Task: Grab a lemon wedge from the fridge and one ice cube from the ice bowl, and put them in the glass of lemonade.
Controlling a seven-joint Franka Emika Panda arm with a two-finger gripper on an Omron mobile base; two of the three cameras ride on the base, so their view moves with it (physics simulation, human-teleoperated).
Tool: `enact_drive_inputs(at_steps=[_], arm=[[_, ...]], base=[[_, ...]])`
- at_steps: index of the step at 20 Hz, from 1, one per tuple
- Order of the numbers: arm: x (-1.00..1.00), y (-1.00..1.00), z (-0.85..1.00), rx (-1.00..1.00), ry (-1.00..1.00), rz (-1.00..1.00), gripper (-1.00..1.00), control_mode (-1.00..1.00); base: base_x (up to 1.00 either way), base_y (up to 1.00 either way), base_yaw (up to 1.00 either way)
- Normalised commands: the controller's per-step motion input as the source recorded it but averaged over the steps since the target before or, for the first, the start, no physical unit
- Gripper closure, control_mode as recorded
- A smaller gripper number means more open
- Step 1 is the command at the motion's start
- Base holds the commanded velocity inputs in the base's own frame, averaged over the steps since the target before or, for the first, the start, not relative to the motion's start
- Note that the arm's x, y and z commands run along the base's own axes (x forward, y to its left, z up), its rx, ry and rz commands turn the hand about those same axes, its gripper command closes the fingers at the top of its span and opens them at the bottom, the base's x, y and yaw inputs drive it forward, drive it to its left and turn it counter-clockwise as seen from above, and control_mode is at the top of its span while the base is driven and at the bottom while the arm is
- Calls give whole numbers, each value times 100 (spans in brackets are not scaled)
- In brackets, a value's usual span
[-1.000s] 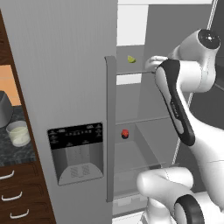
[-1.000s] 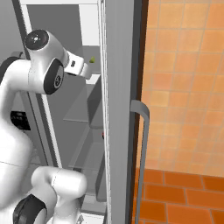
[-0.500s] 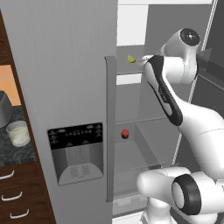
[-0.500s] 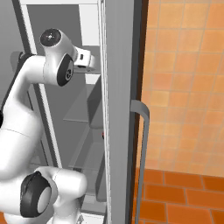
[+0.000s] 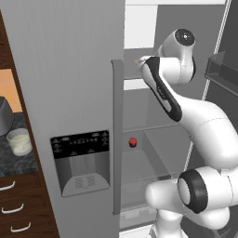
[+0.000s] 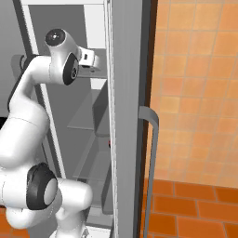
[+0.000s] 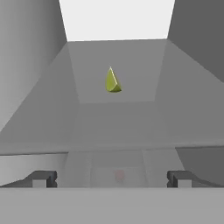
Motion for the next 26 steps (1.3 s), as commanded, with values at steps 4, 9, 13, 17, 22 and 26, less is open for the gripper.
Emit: enact_drive_inputs(at_steps=[4,9,13,17,22,26], arm=[[31,-15,0,4,0,7,-100,-100],[38,-4,-7,2,0,7,-100,-100],[58,0,-17,0,6,5,-100,-100],[60,0,-8,0,9,4,-100,-100],[65,0,0,0,12,0,-100,-100],[67,0,-9,0,6,0,-100,-100]], base=[[0,0,0],[0,0,0],[0,0,0],[0,0,0],[0,0,0],[0,0,0]])
